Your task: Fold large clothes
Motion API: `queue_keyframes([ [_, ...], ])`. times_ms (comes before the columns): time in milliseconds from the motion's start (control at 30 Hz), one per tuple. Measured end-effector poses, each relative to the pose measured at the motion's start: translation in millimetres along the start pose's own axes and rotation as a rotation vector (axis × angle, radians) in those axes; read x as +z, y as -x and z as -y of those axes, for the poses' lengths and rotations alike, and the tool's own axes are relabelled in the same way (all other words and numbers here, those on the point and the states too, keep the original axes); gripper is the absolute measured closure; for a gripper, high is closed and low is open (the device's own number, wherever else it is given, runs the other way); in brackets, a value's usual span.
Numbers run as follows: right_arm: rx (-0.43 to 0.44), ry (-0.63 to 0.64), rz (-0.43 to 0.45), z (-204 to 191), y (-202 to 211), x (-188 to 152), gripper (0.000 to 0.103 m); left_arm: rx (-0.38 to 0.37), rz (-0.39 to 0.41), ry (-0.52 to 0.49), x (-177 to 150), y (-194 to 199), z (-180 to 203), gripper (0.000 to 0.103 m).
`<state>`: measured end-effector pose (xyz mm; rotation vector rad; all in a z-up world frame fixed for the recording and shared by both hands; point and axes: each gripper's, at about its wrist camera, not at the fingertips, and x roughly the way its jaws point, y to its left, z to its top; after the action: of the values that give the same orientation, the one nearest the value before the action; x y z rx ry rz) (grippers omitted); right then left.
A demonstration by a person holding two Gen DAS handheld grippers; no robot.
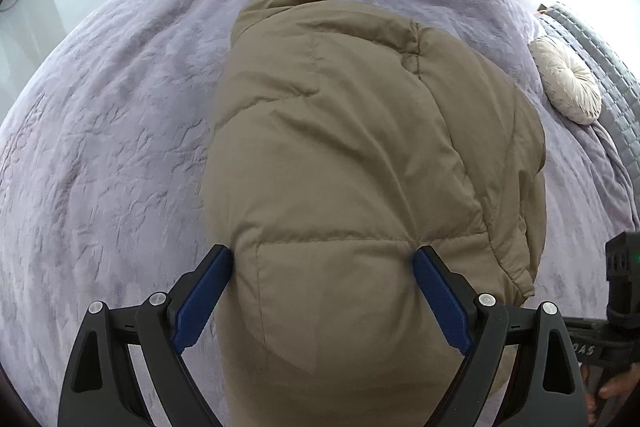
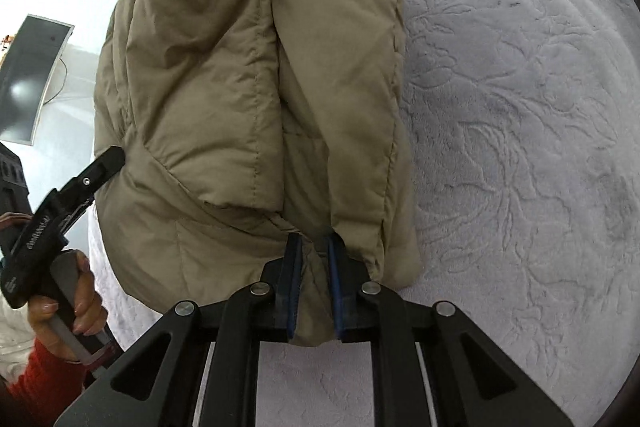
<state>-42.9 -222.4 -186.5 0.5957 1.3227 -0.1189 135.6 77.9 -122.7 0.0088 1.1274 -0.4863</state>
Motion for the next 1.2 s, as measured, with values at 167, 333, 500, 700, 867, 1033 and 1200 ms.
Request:
queue_keyframes([
  [167,-0.038,0.0,-0.001,-6.9,1.4,-1.1,0.089,-0.017,-0.021,0.048,-2.6,17.7,-4.6,0.01],
  [333,-0.091,0.003,-0.007,-21.1,-0.5,-5.6,0.089,-0.017,-0.035,0.064,-14.7,38.6,-5.9,0.01],
  [500,-0.16,0.037,-0.005,-58.5,6.9,-12.1,0.088,-0.028,-0.089,0.053,-29.6,47.3,-5.7,0.01],
  [700,-0.184,0.051,-0.009,-80.1,30.2,-27.4,0.088,-0.027,-0.146,0.039,-43.5,58.2,-4.0,0.01],
  [867,-0.202,0.069,0.001,-97.1,60.2,-41.6,0.088,-0.044,-0.153,0.058,-48.5,77.8,-3.5,0.01],
  [1033,-0.198,0.066,-0.006,-105.4,73.8,-54.0,0.088,-0.042,-0.165,0.062,-51.3,90.1,-2.7,0.01],
  [1200,-0.167,0.012,-0.014,-106.7,79.2,-61.3,0.088,-0.015,-0.174,0.039,-58.1,105.8,3.0,0.01],
])
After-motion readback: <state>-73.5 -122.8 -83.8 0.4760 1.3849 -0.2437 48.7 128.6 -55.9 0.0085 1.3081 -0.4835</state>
